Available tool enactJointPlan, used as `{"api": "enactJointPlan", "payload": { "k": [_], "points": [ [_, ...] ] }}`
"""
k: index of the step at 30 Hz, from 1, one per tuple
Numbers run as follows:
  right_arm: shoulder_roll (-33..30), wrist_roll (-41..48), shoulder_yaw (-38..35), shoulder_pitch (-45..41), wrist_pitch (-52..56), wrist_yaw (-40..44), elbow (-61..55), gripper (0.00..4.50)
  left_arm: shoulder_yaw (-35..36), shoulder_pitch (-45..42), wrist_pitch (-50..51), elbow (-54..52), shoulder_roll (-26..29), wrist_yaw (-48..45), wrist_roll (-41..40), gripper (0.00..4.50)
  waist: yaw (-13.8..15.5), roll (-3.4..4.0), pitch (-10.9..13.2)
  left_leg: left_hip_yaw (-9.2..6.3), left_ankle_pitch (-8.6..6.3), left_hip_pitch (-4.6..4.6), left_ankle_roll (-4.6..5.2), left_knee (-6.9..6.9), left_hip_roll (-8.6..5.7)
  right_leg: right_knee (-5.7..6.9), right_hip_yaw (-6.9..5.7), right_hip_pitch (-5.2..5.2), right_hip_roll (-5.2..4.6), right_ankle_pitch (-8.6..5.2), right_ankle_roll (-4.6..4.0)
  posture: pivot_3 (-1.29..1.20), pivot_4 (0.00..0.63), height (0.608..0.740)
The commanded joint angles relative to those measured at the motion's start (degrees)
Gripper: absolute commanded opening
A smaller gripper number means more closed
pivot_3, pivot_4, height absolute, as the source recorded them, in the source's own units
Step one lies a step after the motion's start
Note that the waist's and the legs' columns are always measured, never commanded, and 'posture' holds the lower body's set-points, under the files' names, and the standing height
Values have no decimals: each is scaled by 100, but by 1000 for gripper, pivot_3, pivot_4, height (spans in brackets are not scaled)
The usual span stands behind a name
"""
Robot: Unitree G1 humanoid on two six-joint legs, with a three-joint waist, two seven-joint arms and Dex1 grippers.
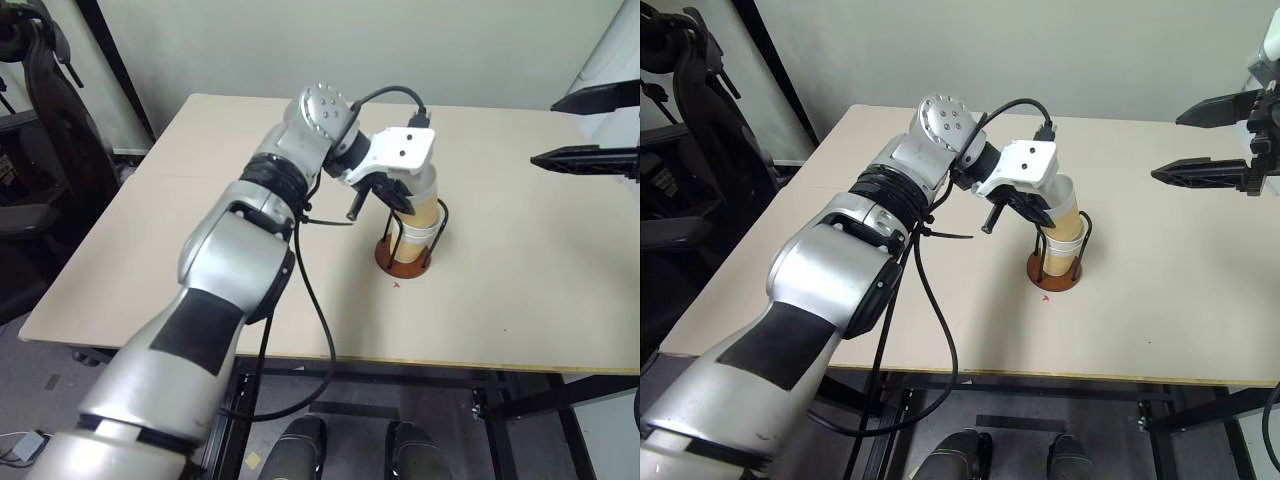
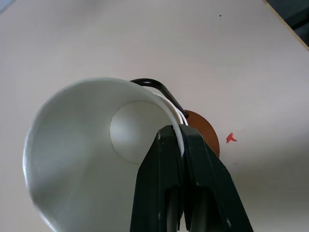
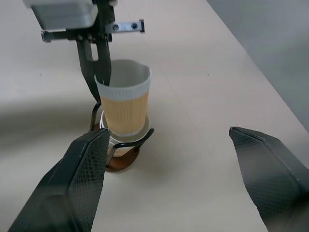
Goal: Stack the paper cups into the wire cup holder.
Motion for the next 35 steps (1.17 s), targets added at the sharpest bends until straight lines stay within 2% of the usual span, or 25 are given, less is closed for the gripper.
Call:
{"api": "enactJointPlan", "payload": {
  "k": [1, 3, 6, 15, 17, 23, 26, 29, 31, 33, 35],
  "points": [
    [-197, 11, -221, -42, 36, 7, -136, 4115, 53, -53, -53, -7, -47, 210, 82, 51, 0, 0, 0, 0, 0, 0, 1, 0, -3, 0, -2, 0, -1, 0, 1, 0, 150, 740],
    [-228, 27, -238, -13, 58, 17, -162, 4115, 38, -69, -33, 4, -82, 326, 144, 51, 1, 0, 0, -2, 2, 0, 4, 1, -9, 0, -1, 3, -7, -1, 5, 0, 150, 740],
    [-283, 24, -236, 30, 48, 42, -175, 4115, 128, -152, 73, 7, -125, 164, 80, 641, 0, 0, 0, 0, 1, 0, 11, 3, -21, 0, -1, 5, -18, -1, 10, 0, 150, 740],
    [-217, -72, -83, -2, -123, 109, -20, 4115, 496, -297, 246, -38, -75, 26, -171, 3877, 0, 0, 0, 3, 2, -2, 24, 9, -35, 0, -4, 10, -34, 0, 25, 0, 150, 740],
    [-146, -132, -13, -61, -209, 116, 84, 4115, 640, -319, 265, -67, -33, 60, -275, 4477, -2, 0, 0, 3, 1, -1, 26, 10, -37, 0, -4, 12, -36, -1, 27, 0, 150, 740],
    [132, -246, 80, -158, -340, 93, 201, 4115, 1466, -415, 722, -256, 339, 222, -981, 4477, -19, 0, 0, 5, 2, -1, 29, 10, -37, 2, -8, 9, -34, 1, 32, 0, 150, 740],
    [306, -499, 222, -69, -638, -10, 412, 4115, 1812, -134, 969, -634, 1196, 129, -1285, 4477, -95, 2, 0, 11, 2, 0, 28, 8, -35, 3, -12, 2, -25, 1, 32, 0, 150, 740],
    [545, -591, 263, 120, -851, -49, 556, 4115, 2093, 392, 1642, -1132, 2135, 342, -1510, 4477, -187, 13, -7, 16, 4, 14, 25, -7, -30, 4, -11, -2, -3, 0, 31, 0, 150, 740],
    [614, -633, 250, 280, -941, -42, 556, 4115, 2212, 885, 2071, -1675, 2669, 440, -1620, 4477, -204, 21, -12, 18, 10, 28, 16, -21, -27, 6, -12, 1, 4, -1, 27, 0, 150, 740],
    [644, -666, 206, 443, -1023, -41, 564, 4115, 2344, 1557, 2507, -2361, 3207, 545, -1718, 4477, -199, 21, -11, 13, 49, 33, -36, -25, -24, 13, -13, 2, 10, -7, 14, 0, 150, 740],
    [695, -683, 161, 470, -1058, -61, 665, 4115, 2639, 2468, 2891, -2908, 3892, 871, -1781, 4477, -196, 23, -11, 4, 57, 30, -46, -28, -21, 14, -9, 1, 5, -7, 4, 0, 150, 740]
  ]
}}
